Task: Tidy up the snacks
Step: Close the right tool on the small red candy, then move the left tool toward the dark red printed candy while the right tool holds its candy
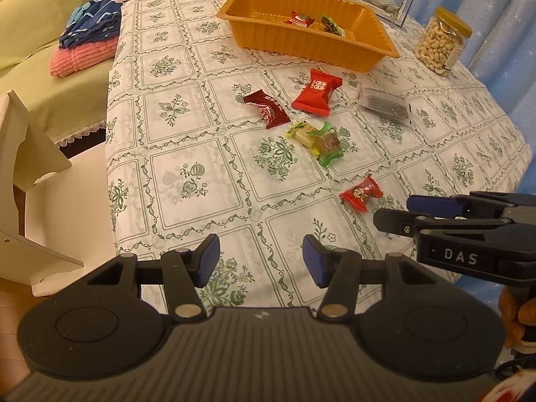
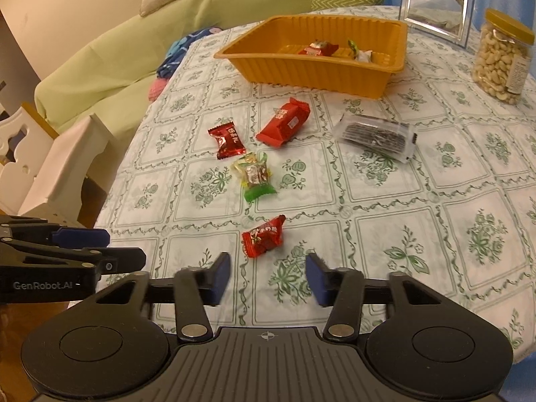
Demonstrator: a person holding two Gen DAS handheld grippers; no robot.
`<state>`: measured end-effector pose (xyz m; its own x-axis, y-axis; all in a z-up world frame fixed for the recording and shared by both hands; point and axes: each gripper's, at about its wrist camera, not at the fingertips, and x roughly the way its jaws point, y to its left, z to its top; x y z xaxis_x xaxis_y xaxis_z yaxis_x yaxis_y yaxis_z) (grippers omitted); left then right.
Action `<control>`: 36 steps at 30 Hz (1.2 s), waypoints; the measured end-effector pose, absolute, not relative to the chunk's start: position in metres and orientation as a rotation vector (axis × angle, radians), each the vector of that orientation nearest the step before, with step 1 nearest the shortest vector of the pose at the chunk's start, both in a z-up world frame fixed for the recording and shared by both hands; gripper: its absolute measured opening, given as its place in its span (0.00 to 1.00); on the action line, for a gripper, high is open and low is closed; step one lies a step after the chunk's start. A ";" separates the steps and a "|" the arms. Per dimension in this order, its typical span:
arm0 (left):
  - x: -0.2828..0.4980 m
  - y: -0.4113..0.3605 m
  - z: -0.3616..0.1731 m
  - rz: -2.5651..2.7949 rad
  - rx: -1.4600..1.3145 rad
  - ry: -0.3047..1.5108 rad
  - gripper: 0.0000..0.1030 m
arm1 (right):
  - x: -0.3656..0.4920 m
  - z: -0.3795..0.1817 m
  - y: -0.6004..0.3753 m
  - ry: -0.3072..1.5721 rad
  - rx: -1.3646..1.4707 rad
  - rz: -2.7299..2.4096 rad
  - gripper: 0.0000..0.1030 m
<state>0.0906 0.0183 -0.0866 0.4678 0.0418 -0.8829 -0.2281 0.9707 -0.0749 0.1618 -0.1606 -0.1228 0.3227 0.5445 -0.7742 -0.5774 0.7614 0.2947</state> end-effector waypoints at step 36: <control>0.123 0.048 -0.099 0.174 -0.200 1.083 0.50 | 0.179 -0.143 -0.120 0.980 -0.111 0.755 0.21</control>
